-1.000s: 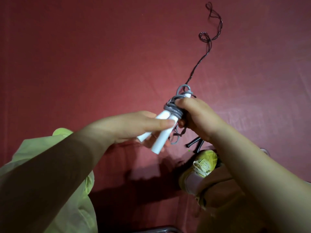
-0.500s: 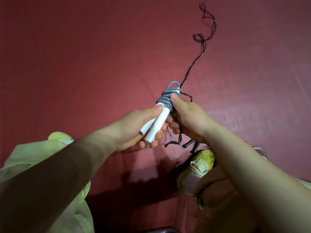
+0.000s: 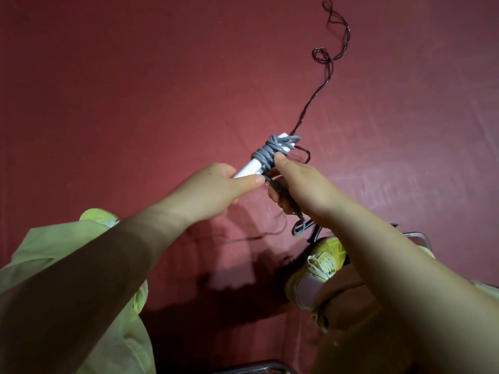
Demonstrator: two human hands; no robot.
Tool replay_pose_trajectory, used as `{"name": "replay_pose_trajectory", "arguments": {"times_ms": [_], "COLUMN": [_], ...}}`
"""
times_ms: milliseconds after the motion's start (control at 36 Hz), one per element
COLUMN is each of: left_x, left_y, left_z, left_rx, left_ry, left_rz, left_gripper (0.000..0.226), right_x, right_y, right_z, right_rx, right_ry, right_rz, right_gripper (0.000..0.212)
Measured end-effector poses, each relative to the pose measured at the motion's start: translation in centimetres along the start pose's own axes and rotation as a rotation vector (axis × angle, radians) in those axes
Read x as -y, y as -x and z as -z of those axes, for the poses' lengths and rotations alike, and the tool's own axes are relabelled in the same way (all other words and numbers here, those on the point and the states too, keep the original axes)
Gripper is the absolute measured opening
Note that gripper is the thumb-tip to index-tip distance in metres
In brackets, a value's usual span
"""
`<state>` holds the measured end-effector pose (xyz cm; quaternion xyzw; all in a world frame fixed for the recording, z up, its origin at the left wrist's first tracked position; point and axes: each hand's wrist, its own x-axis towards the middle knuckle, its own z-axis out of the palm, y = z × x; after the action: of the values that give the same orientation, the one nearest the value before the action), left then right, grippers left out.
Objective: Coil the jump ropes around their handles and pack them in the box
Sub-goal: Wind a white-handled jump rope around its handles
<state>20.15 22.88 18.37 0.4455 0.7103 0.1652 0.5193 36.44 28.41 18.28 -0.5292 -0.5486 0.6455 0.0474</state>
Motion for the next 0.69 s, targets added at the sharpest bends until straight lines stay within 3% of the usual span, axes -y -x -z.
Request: {"name": "replay_pose_trajectory", "arguments": {"times_ms": [56, 167, 306, 417, 583, 639, 694], "left_x": [0.2, 0.4, -0.1, -0.2, -0.1, -0.4, -0.6], "left_y": [-0.1, -0.3, 0.1, 0.5, 0.8, 0.9, 1.1], "left_z": [0.1, 0.4, 0.3, 0.0, 0.1, 0.1, 0.3], "left_rx": [-0.028, -0.066, -0.093, -0.062, 0.026, 0.085, 0.179], "left_ry": [-0.037, -0.109, -0.209, -0.234, -0.219, -0.150, 0.099], "left_rz": [-0.005, 0.006, -0.016, -0.006, -0.026, -0.030, 0.022], "left_gripper": [0.051, 0.049, 0.049, 0.047, 0.067, 0.070, 0.062], "right_x": [-0.1, 0.0, -0.2, -0.2, 0.2, 0.4, 0.4], "right_y": [-0.1, -0.3, -0.6, -0.5, -0.2, -0.1, -0.3], "right_z": [-0.2, -0.3, -0.2, -0.2, -0.2, -0.2, -0.3], "right_rx": [0.014, 0.066, 0.070, 0.014, -0.048, -0.074, -0.095], "right_ry": [-0.046, -0.135, -0.209, -0.246, -0.157, -0.177, -0.226], "right_rz": [0.002, -0.026, -0.066, -0.093, -0.007, 0.016, 0.028], "right_gripper": [0.042, 0.039, 0.063, 0.045, 0.039, 0.038, 0.036]}}
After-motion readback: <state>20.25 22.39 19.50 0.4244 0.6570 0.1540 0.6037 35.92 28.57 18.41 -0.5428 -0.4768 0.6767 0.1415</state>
